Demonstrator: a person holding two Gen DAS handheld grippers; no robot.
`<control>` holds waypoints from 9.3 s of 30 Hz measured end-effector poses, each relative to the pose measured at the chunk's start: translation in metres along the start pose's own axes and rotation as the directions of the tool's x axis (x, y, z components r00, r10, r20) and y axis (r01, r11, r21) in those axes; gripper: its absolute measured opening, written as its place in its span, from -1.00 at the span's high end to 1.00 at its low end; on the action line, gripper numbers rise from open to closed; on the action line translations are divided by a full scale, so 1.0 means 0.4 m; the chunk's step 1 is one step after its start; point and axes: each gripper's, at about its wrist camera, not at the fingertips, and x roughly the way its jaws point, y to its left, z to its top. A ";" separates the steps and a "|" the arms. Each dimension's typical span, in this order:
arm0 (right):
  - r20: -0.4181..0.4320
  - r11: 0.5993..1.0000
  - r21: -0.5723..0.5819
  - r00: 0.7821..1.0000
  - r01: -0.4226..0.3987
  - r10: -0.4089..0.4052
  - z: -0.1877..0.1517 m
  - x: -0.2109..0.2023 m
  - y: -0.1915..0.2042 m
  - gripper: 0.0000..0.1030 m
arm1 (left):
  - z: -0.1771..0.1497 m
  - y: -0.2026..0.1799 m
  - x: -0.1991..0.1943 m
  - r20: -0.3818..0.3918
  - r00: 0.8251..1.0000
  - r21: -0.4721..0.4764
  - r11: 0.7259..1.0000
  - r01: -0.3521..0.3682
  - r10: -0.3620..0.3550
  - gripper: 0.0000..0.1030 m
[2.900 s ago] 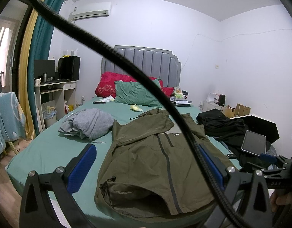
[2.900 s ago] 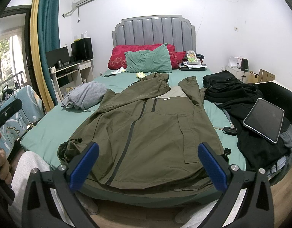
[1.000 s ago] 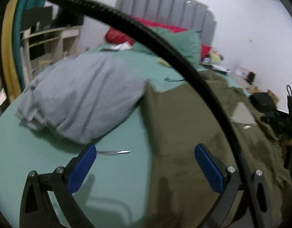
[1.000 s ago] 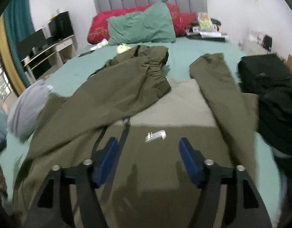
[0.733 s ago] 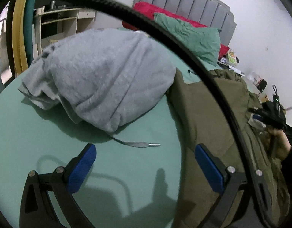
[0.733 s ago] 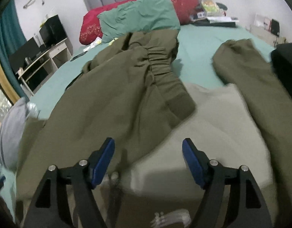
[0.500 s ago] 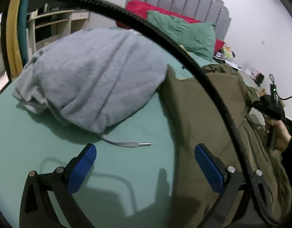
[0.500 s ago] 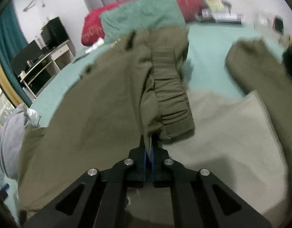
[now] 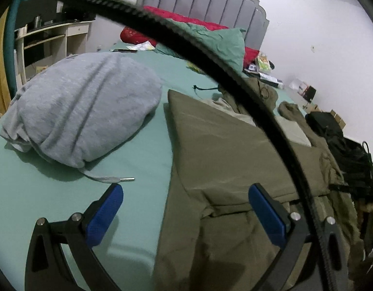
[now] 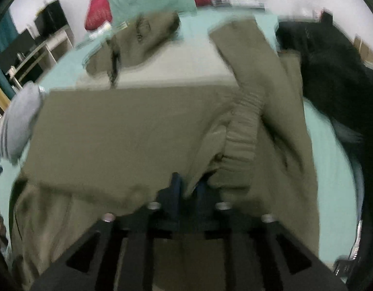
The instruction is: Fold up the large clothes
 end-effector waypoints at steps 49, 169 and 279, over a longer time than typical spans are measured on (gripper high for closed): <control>0.200 0.999 -0.033 0.980 0.015 -0.008 0.547 0.037 -0.012 -0.52 | 0.013 0.008 0.022 0.001 1.000 0.032 0.999 0.008 -0.008 -1.00; 0.752 0.453 -0.565 0.656 0.690 -0.062 0.277 -0.353 0.571 0.84 | 0.050 0.040 -0.019 0.032 0.998 -0.063 0.996 0.057 -0.055 -1.00; 0.382 0.882 0.009 0.817 -0.471 0.433 -1.012 -0.909 -0.133 0.94 | -0.467 -0.111 -0.931 0.098 0.994 -0.112 0.993 -0.032 0.043 0.85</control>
